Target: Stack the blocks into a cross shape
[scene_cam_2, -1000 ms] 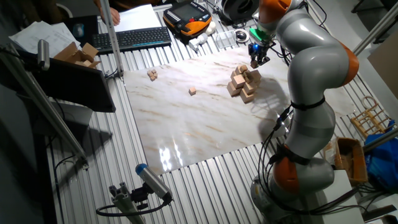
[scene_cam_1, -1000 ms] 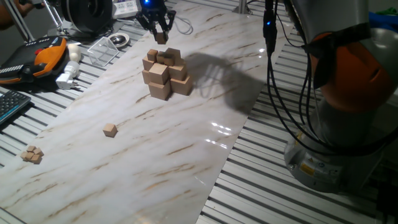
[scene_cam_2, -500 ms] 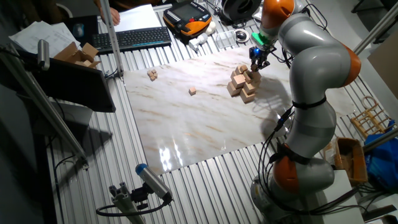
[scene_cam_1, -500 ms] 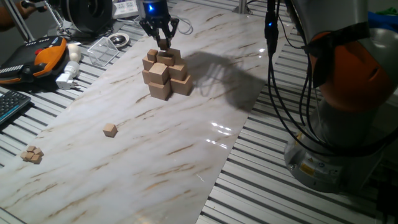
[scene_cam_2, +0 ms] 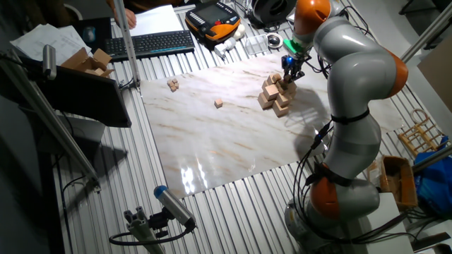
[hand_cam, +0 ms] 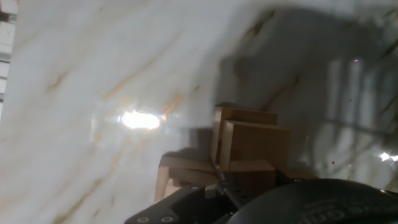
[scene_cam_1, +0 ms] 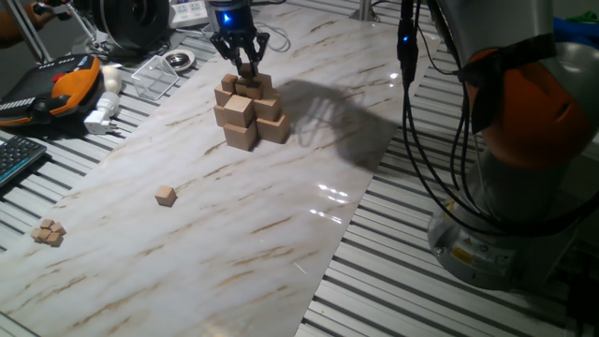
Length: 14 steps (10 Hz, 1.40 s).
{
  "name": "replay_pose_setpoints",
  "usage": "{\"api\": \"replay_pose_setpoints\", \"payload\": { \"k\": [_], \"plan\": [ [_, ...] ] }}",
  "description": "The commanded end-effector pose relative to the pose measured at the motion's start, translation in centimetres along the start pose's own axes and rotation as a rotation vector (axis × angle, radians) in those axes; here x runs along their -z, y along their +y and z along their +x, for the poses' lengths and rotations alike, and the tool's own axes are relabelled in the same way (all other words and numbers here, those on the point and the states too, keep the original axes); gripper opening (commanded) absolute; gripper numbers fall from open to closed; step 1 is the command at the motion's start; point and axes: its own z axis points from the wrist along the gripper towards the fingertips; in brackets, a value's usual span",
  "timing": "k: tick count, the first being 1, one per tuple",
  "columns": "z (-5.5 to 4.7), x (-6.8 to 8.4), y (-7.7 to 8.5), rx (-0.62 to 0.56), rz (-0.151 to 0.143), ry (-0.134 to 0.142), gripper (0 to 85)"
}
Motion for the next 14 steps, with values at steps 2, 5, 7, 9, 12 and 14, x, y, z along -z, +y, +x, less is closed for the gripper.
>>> {"api": "replay_pose_setpoints", "payload": {
  "k": [2, 5, 7, 9, 12, 14],
  "plan": [
    [0.05, -0.30, 0.10, -0.003, 0.006, -0.001, 0.0],
    [0.04, -0.21, 0.05, 0.010, 0.006, 0.006, 0.0],
    [-0.03, 0.09, -0.06, 0.011, 0.016, 0.018, 0.0],
    [0.00, 0.03, -0.02, 0.023, 0.008, 0.029, 0.0],
    [0.00, 0.03, -0.02, 0.049, -0.011, 0.017, 0.0],
    [0.00, 0.03, -0.02, 0.038, 0.004, 0.014, 0.0]
  ]
}}
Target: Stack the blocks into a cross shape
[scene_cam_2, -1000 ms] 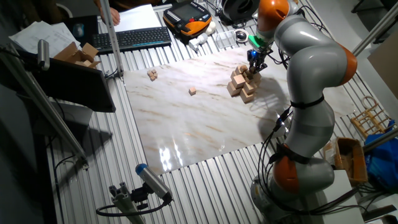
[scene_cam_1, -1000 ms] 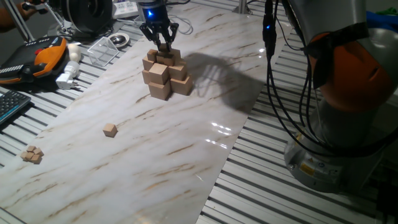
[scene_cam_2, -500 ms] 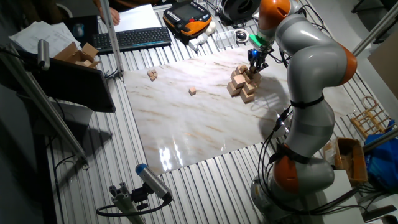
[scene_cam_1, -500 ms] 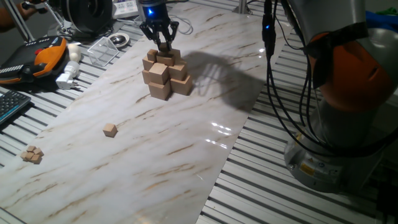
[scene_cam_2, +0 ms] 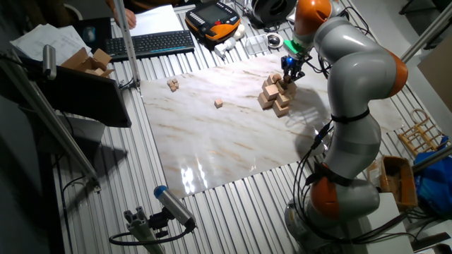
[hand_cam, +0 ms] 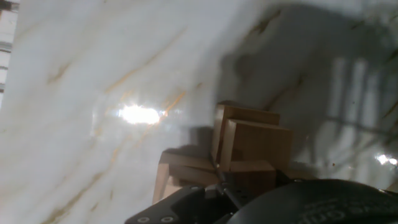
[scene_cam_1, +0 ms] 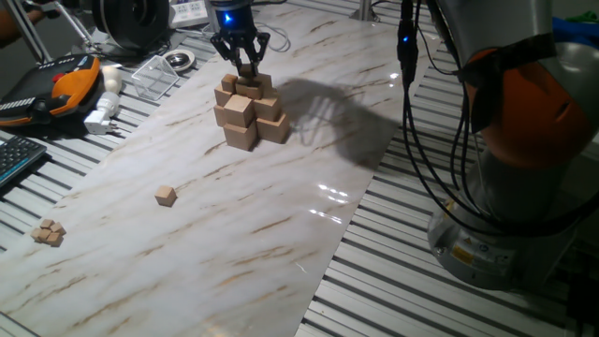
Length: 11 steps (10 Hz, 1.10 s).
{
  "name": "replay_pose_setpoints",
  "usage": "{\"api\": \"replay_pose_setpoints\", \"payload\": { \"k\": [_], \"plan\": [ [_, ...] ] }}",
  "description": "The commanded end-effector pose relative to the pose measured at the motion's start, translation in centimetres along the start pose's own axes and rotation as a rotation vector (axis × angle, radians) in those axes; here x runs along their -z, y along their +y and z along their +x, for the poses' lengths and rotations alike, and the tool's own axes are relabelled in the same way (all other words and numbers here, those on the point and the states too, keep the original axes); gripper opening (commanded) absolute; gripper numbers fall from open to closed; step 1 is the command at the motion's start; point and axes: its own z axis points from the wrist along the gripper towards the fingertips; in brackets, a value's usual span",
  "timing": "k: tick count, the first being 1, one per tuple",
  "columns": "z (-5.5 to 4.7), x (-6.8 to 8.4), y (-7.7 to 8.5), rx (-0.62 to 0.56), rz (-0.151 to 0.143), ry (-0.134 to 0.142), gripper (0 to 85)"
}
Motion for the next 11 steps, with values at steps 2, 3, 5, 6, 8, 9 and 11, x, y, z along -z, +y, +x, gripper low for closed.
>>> {"api": "replay_pose_setpoints", "payload": {
  "k": [2, 3, 5, 6, 8, 9, 11],
  "plan": [
    [0.01, 0.00, 0.00, -0.012, 0.021, 0.050, 0.0],
    [0.01, 0.00, 0.00, -0.014, 0.026, 0.065, 0.0],
    [0.20, 0.12, -0.23, -0.026, 0.030, 0.053, 0.0],
    [0.40, 0.15, -0.45, -0.033, 0.032, 0.047, 0.0],
    [0.71, -0.05, -0.75, -0.047, 0.033, 0.041, 0.0],
    [0.85, -0.18, -0.89, -0.046, 0.036, 0.035, 0.0],
    [0.93, -0.38, -0.97, -0.054, 0.045, 0.035, 0.0]
  ]
}}
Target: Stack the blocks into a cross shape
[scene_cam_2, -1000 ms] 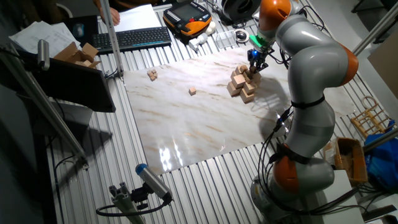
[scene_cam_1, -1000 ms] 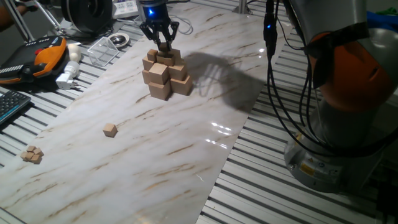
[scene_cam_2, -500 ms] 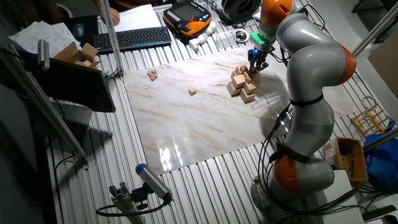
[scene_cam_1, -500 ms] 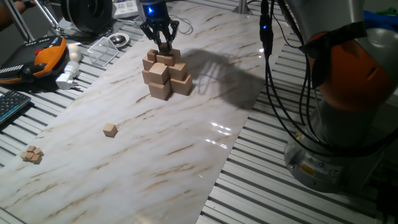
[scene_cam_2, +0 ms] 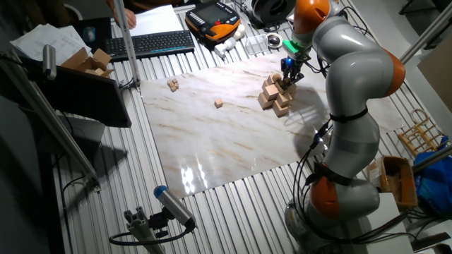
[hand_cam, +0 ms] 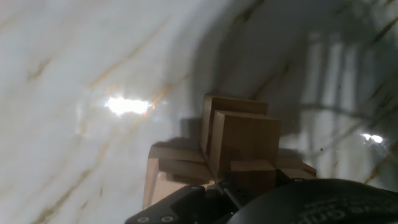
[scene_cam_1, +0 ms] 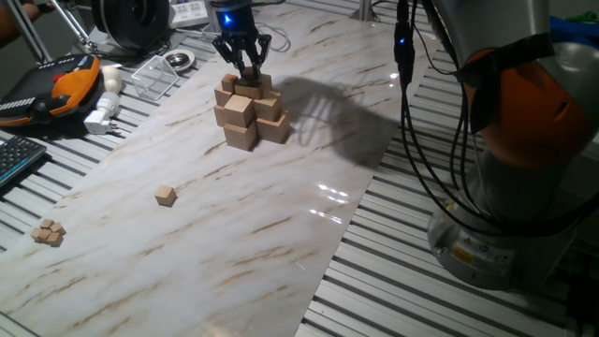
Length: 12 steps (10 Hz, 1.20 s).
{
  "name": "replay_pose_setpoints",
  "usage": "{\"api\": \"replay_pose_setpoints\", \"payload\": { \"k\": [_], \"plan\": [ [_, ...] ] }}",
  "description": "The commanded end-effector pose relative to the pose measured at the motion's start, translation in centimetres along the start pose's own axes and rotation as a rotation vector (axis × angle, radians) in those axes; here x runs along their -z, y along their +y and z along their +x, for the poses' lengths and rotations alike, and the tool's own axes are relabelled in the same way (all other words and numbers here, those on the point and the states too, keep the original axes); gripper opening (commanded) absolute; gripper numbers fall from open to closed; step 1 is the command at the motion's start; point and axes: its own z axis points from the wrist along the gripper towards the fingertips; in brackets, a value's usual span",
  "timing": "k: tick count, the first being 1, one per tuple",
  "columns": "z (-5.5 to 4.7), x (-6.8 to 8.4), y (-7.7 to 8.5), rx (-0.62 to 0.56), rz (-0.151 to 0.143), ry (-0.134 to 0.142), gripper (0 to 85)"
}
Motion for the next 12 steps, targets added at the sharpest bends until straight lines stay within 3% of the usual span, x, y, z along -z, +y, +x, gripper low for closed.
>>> {"api": "replay_pose_setpoints", "payload": {
  "k": [1, 3, 12],
  "plan": [
    [-0.20, -0.06, 0.00, 0.006, 0.001, -0.001, 0.0],
    [-0.80, -0.31, 0.00, 0.017, -0.009, 0.008, 0.0],
    [-0.07, -0.61, 0.30, -0.037, -0.016, 0.005, 0.0]
  ]
}}
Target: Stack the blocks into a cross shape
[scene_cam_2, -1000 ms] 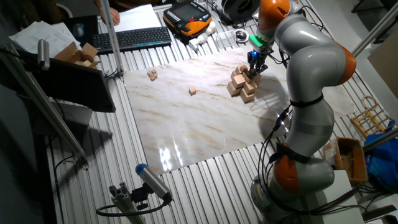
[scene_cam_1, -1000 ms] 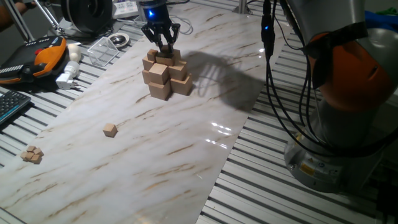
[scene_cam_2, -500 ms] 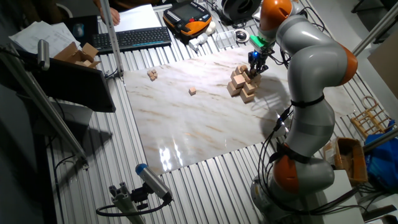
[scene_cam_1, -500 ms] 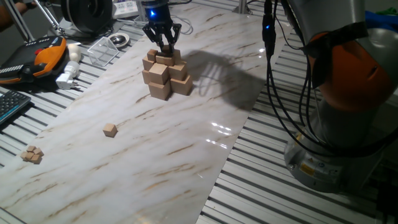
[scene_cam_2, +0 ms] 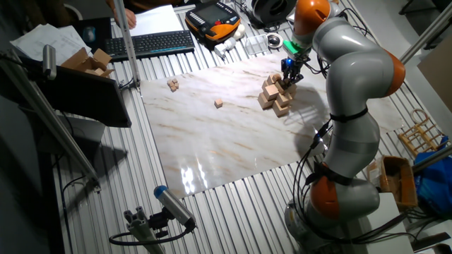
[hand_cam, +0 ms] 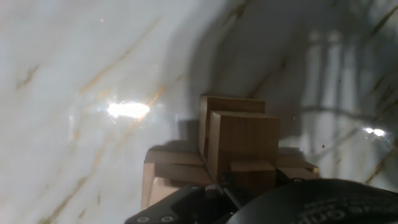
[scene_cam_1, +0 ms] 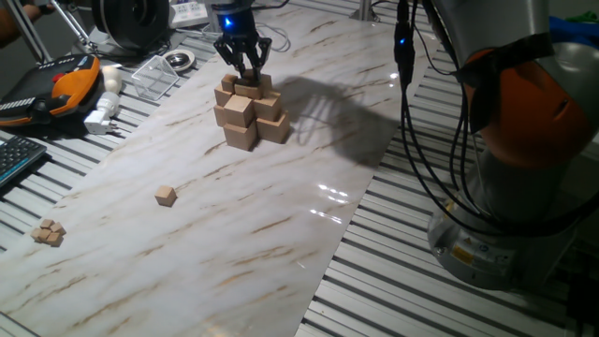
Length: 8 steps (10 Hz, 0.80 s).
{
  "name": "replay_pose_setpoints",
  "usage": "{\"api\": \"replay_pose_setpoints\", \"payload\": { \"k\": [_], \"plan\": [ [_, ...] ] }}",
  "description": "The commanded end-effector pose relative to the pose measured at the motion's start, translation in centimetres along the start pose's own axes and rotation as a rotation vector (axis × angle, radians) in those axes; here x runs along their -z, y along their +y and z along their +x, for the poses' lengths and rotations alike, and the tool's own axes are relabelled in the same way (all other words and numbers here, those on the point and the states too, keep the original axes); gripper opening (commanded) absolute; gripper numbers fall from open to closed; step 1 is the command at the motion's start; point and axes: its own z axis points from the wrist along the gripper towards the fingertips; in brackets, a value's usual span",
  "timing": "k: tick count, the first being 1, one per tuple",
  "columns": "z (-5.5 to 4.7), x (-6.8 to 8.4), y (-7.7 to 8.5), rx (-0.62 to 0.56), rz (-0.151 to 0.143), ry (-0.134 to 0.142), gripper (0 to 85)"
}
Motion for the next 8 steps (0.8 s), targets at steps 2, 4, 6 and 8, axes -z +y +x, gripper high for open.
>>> {"api": "replay_pose_setpoints", "payload": {
  "k": [2, 4, 6, 8],
  "plan": [
    [0.06, -0.08, -0.02, -0.002, 0.000, 0.000, 0.0],
    [0.09, -0.11, -0.03, -0.002, -0.003, -0.002, 0.0],
    [0.10, -0.17, 0.00, -0.008, -0.007, -0.002, 17.0],
    [0.13, -0.32, 0.09, -0.015, -0.012, -0.003, 17.0]
  ]
}}
